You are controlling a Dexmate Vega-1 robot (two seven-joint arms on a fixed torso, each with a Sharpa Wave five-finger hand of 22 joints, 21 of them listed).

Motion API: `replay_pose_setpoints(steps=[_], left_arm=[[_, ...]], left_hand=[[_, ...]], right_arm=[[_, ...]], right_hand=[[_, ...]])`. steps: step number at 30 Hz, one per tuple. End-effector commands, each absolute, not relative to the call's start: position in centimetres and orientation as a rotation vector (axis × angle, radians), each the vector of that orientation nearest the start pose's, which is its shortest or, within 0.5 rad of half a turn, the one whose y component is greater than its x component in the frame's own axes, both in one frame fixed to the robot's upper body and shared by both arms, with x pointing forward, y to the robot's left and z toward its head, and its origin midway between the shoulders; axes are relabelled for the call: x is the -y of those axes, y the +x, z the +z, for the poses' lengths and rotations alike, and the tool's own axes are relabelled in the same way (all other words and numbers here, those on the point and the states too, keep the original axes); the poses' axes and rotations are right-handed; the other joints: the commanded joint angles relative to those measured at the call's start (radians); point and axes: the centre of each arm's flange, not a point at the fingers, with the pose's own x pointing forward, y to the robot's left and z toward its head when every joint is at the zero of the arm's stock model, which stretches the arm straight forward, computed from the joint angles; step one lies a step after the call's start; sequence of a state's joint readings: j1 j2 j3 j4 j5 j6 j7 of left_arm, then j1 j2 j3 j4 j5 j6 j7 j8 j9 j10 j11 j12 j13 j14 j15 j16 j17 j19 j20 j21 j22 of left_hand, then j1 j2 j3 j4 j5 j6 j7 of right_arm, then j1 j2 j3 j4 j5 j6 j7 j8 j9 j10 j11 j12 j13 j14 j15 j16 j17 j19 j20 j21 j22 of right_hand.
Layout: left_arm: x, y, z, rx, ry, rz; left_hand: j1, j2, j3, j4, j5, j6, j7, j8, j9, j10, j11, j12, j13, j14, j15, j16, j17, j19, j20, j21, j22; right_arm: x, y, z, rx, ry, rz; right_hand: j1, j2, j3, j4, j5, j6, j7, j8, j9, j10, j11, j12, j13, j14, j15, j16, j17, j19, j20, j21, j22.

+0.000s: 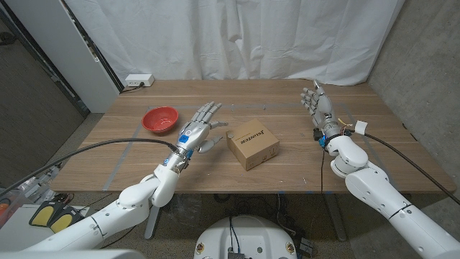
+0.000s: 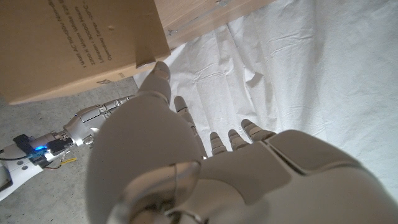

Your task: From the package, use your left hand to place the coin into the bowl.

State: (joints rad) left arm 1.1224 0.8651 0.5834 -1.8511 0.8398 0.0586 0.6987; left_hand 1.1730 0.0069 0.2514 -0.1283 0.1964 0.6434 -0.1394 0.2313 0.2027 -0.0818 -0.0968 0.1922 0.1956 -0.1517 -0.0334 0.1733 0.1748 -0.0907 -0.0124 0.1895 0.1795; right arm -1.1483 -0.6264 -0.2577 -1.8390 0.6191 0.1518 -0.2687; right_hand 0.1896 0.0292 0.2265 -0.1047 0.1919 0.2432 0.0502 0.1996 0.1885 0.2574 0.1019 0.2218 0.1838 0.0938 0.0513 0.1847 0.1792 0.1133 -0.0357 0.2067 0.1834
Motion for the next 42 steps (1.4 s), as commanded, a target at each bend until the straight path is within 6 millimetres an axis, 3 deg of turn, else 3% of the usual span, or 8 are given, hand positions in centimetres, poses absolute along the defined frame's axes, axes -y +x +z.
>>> replay_pose_setpoints(steps=[1, 14, 21, 42], left_arm=[[-20.6, 50.6, -8.3, 1.11, 1.393, 0.248], [-20.3, 50.8, -8.5, 1.088, 1.405, 0.257], [-19.6, 49.9, -8.7, 1.079, 1.425, 0.272], [-18.9, 49.3, -9.1, 0.981, 1.45, 0.31]], left_hand=[[0.002, 0.01, -0.005, 0.002, 0.008, 0.004, 0.002, 0.002, 0.004, -0.009, 0.001, 0.001, -0.001, -0.013, -0.035, 0.001, 0.003, -0.012, 0.002, 0.0, 0.001], [-0.001, 0.014, -0.01, 0.006, 0.008, 0.016, -0.002, 0.006, 0.006, -0.002, 0.0, 0.008, -0.001, -0.013, -0.04, 0.006, 0.003, -0.016, 0.002, 0.002, 0.001], [0.001, 0.016, -0.012, 0.006, 0.009, 0.013, -0.004, 0.005, 0.006, -0.006, -0.002, 0.008, -0.001, -0.021, -0.038, 0.005, 0.003, -0.024, 0.003, 0.001, 0.001], [0.007, 0.027, -0.02, 0.006, 0.01, -0.064, 0.018, -0.024, 0.009, -0.05, 0.012, 0.001, -0.001, -0.054, -0.01, 0.004, 0.004, -0.067, 0.011, -0.002, 0.002]], right_arm=[[26.9, 55.7, -2.2, 0.612, 0.054, 0.104], [27.4, 55.9, -2.4, 0.618, 0.064, 0.103], [27.8, 55.6, -2.5, 0.617, 0.065, 0.1], [28.0, 56.0, -2.9, 0.565, 0.044, 0.104]], right_hand=[[0.004, 0.003, -0.004, -0.001, 0.0, 0.01, -0.001, -0.001, 0.002, 0.008, -0.005, 0.0, 0.002, 0.004, 0.003, 0.0, 0.002, 0.0, -0.012, -0.003, 0.003], [0.004, 0.004, -0.005, -0.001, 0.0, 0.01, -0.001, -0.001, 0.002, 0.007, -0.003, -0.001, 0.003, 0.004, 0.003, 0.0, 0.002, 0.0, -0.012, -0.003, 0.003], [0.004, 0.004, -0.005, -0.001, 0.0, 0.01, 0.0, -0.001, 0.002, 0.007, -0.004, -0.001, 0.003, 0.005, 0.003, 0.0, 0.002, 0.0, -0.012, -0.003, 0.003], [0.003, 0.005, -0.006, -0.001, 0.0, 0.009, -0.001, -0.002, 0.002, 0.008, -0.004, -0.002, 0.003, 0.004, 0.004, 0.0, 0.002, 0.0, -0.011, -0.003, 0.003]])
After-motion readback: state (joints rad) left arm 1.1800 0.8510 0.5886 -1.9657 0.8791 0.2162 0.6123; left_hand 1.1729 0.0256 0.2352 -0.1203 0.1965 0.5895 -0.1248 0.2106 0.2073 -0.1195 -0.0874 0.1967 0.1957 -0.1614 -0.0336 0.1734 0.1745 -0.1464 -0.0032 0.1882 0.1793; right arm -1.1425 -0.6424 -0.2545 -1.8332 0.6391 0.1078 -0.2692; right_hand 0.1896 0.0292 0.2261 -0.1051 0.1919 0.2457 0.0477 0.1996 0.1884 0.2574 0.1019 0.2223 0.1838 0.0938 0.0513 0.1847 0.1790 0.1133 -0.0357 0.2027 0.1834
